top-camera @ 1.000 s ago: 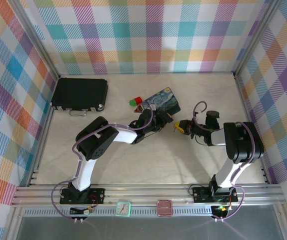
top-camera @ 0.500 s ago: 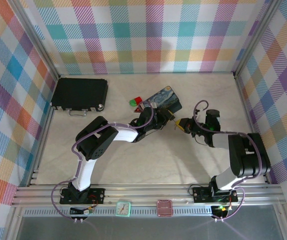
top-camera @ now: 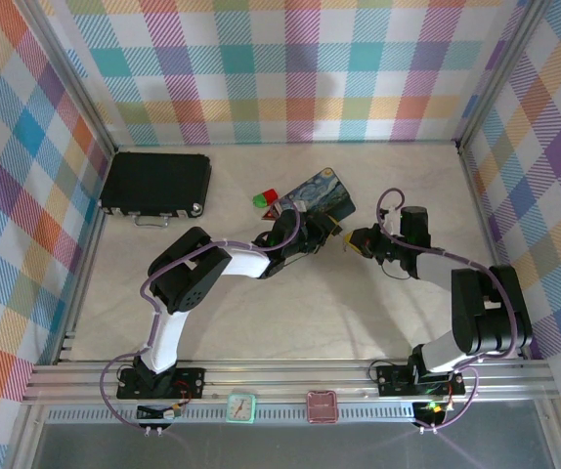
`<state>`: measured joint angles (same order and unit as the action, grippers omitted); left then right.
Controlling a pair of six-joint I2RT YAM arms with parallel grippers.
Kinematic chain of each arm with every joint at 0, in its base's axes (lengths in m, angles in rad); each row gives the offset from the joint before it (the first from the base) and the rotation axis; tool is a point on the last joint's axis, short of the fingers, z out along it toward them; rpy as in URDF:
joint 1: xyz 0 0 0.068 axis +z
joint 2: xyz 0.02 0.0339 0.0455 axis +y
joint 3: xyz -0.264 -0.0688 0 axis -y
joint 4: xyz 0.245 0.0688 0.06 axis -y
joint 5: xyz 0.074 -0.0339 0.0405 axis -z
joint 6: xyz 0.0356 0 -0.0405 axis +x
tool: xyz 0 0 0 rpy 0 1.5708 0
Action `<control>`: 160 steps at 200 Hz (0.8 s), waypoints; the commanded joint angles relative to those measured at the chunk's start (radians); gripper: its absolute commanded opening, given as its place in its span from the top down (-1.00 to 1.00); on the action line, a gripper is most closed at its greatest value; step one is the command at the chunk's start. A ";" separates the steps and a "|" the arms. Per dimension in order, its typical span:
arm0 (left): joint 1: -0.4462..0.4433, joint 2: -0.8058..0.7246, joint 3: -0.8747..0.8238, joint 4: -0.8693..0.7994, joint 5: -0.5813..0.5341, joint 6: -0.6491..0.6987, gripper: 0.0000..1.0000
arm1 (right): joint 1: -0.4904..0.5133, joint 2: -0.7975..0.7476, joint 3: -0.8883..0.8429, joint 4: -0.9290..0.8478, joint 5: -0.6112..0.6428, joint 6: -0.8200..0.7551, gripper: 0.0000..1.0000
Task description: Unlock the padlock with the key
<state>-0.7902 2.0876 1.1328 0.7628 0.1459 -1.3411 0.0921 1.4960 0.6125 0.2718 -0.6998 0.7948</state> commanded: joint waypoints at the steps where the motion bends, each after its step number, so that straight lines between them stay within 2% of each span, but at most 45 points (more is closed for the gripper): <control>1: -0.045 -0.019 -0.012 0.134 0.112 -0.003 1.00 | -0.014 -0.041 0.000 -0.031 0.050 -0.029 1.00; 35: -0.013 -0.023 -0.012 0.128 0.083 0.062 1.00 | -0.026 -0.092 -0.064 -0.061 0.018 -0.022 1.00; 69: -0.007 -0.011 0.001 0.130 0.070 0.066 1.00 | -0.062 -0.129 -0.126 -0.057 -0.005 -0.007 1.00; 119: -0.013 0.006 -0.008 0.167 0.078 0.050 1.00 | -0.066 -0.153 -0.164 0.074 -0.078 0.075 1.00; 160: -0.018 0.001 -0.028 0.170 0.070 0.055 1.00 | -0.067 -0.185 -0.149 0.133 -0.069 0.106 1.00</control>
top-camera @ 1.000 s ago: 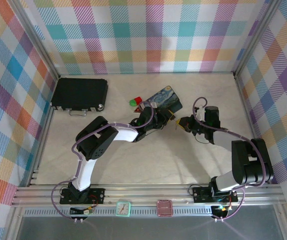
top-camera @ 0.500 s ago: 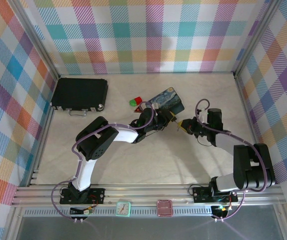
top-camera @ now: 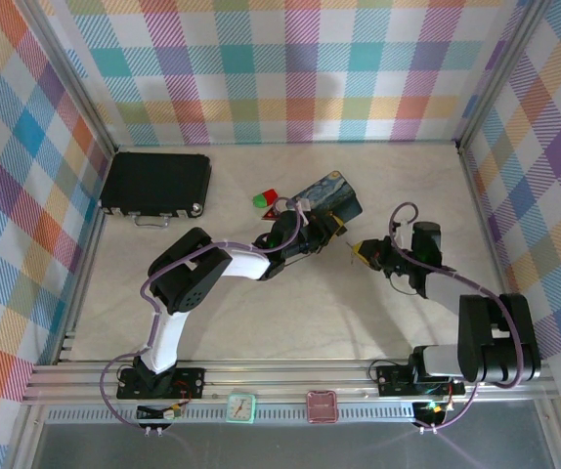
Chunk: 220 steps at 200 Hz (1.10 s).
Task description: Unlock the padlock with the key
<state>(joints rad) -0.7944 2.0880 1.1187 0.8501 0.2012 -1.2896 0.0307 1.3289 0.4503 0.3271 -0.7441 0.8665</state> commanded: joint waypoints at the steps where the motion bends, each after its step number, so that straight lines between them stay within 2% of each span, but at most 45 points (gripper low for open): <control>1: -0.014 0.001 -0.014 0.083 0.015 0.004 1.00 | -0.005 -0.018 0.015 0.081 -0.025 0.035 1.00; 63: -0.020 0.006 -0.005 0.089 0.018 -0.002 1.00 | 0.016 0.042 0.030 0.133 -0.021 0.055 1.00; 163: -0.028 0.020 -0.002 0.110 0.017 -0.020 1.00 | 0.048 0.052 0.037 0.143 0.017 0.066 1.00; 220: -0.042 0.026 0.006 0.111 0.028 -0.029 1.00 | 0.058 0.120 0.024 0.289 0.057 0.275 1.00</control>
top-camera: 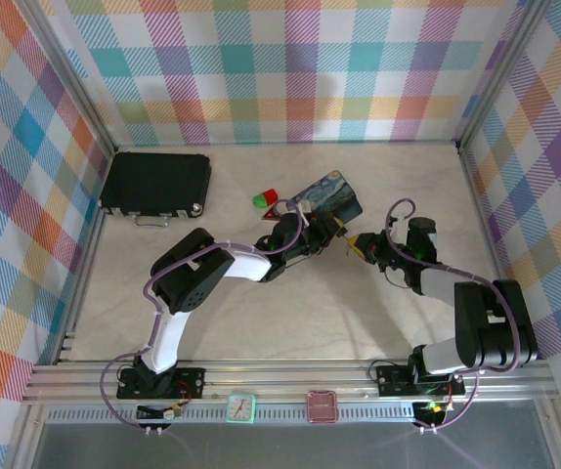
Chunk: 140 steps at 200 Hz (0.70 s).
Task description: Unlock the padlock with the key
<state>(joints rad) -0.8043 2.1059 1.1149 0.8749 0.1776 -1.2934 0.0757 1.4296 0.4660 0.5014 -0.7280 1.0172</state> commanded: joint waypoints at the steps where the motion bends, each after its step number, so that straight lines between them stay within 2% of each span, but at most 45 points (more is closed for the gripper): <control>1: -0.032 0.009 0.011 0.087 0.052 -0.026 1.00 | 0.013 0.018 0.009 0.116 0.043 0.128 1.00; 35: -0.048 0.010 0.024 0.069 0.086 -0.036 1.00 | 0.013 0.022 0.043 0.091 0.084 0.214 1.00; 66: -0.057 0.007 0.019 0.106 0.109 -0.072 1.00 | -0.010 0.060 0.079 0.060 0.059 0.170 1.00; 96: -0.060 -0.003 0.038 0.069 0.136 -0.066 1.00 | -0.005 0.053 0.113 0.007 0.024 -0.027 1.00; 125: -0.061 0.010 0.053 0.068 0.137 -0.076 1.00 | 0.016 -0.037 0.164 -0.273 0.157 -0.330 1.00; 140: -0.060 0.012 0.055 0.071 0.127 -0.076 1.00 | 0.017 -0.071 0.163 -0.295 0.186 -0.350 1.00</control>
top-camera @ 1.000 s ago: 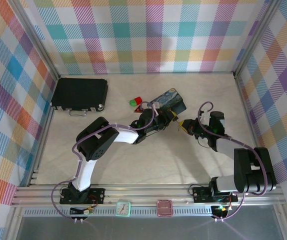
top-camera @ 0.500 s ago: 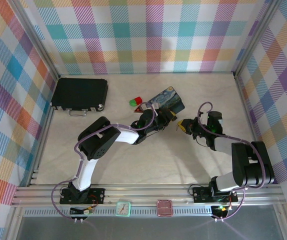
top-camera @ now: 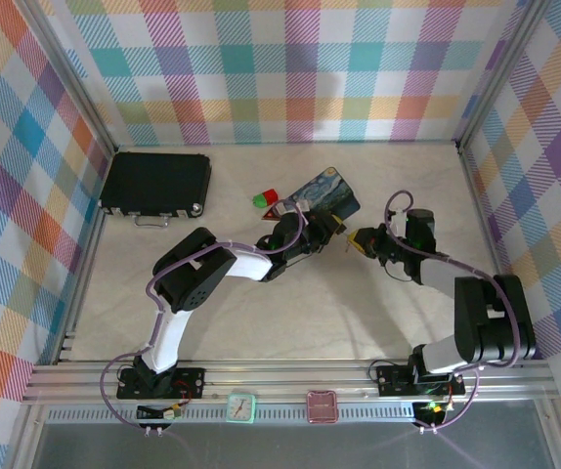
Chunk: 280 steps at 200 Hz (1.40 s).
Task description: Unlock the padlock with the key
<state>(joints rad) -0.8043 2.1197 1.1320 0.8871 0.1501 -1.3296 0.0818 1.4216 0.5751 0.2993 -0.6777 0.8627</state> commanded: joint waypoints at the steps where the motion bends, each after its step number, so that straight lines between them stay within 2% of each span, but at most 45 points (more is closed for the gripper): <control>1: -0.060 -0.002 0.037 0.059 0.154 -0.040 1.00 | 0.011 -0.065 0.053 -0.093 0.137 -0.193 1.00; 25: -0.060 0.002 0.040 0.074 0.138 -0.031 1.00 | 0.024 -0.076 0.038 -0.066 0.156 -0.084 1.00; 81: -0.060 0.009 0.026 0.097 0.121 0.008 1.00 | 0.025 -0.051 -0.042 0.156 0.089 0.438 1.00; 103: -0.061 0.019 0.028 0.105 0.140 0.012 1.00 | 0.021 -0.069 -0.053 0.230 0.069 0.540 1.00; 125: -0.059 0.025 0.035 0.100 0.164 0.007 1.00 | 0.001 -0.083 -0.019 0.183 0.045 0.523 1.00; 166: -0.061 0.027 0.077 0.064 0.241 -0.013 1.00 | -0.022 -0.038 0.089 0.051 -0.001 0.235 1.00; 193: -0.062 0.022 0.074 0.056 0.241 -0.016 1.00 | -0.017 -0.058 0.103 -0.019 0.032 0.080 1.00; 216: -0.062 0.026 0.077 0.049 0.228 -0.014 1.00 | -0.010 -0.085 0.134 -0.166 0.115 -0.044 1.00; 240: -0.064 0.039 0.084 0.046 0.205 0.005 1.00 | -0.011 -0.089 0.131 -0.223 0.161 0.063 1.00; 265: -0.067 0.057 0.087 0.068 0.192 0.031 1.00 | -0.013 -0.066 0.082 -0.084 0.095 0.262 1.00; 280: -0.066 0.060 0.093 0.058 0.200 0.044 1.00 | -0.025 -0.056 0.100 -0.082 0.061 0.277 1.00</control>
<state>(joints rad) -0.8028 2.1609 1.1988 0.9028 0.2100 -1.3159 0.0654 1.3499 0.6537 0.0830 -0.6022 1.0336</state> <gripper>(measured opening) 0.140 0.061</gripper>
